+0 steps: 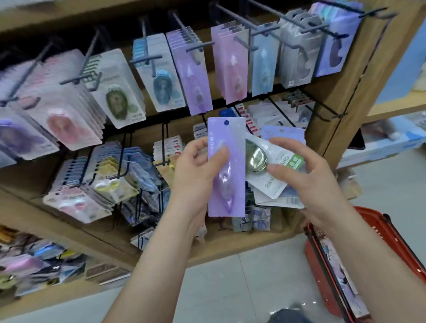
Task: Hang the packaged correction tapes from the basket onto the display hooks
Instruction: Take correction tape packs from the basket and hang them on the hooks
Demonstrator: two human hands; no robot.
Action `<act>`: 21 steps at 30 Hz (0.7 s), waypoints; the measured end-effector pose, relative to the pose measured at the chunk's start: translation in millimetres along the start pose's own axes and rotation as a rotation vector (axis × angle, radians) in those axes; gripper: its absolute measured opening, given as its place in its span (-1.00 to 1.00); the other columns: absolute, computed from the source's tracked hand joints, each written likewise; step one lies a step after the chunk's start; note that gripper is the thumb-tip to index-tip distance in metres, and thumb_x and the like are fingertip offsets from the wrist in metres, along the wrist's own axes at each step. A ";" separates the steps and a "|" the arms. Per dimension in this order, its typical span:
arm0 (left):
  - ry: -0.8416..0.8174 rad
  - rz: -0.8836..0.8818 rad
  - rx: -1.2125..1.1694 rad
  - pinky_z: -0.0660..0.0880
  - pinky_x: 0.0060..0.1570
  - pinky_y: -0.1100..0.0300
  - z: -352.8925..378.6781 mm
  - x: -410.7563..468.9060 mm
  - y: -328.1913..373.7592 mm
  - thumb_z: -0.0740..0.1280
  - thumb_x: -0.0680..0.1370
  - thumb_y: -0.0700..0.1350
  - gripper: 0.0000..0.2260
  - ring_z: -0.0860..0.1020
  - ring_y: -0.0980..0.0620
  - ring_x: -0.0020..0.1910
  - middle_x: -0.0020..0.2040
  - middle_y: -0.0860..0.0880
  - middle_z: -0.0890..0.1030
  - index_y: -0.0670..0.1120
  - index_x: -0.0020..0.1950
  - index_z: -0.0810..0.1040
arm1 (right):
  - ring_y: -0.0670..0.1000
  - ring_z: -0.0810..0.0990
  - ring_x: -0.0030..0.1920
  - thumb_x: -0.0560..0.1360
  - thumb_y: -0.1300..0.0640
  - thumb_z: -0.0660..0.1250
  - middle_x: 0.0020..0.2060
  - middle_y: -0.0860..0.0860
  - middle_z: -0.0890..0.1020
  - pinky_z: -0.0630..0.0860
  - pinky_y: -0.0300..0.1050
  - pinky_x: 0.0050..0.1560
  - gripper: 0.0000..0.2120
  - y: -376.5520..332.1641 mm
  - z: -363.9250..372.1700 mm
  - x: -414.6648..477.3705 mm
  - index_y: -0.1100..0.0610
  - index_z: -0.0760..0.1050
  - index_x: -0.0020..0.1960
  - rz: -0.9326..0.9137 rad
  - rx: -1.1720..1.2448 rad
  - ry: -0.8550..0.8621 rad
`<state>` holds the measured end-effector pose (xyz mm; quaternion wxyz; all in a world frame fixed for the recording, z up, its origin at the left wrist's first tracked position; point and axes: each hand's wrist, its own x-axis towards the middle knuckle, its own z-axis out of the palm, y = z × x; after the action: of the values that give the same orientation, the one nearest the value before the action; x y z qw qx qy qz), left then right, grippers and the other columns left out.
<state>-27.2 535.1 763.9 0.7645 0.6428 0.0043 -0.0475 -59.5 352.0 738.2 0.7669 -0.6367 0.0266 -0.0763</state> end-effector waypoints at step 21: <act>0.233 0.305 0.038 0.62 0.03 0.04 7.6 74.7 38.8 0.40 0.56 -0.21 -0.83 0.67 0.00 -0.06 -0.04 -0.04 0.73 -0.15 0.15 0.62 | -0.01 0.66 0.04 0.45 0.27 0.49 0.13 -0.14 0.62 0.66 0.14 0.00 -0.63 -30.1 -5.4 54.2 -0.17 0.62 0.07 -0.141 -0.156 -0.149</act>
<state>49.8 529.2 798.3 0.7450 0.6515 -0.0056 0.1433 -9.2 333.3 769.7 0.7077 -0.6986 -0.0691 -0.0802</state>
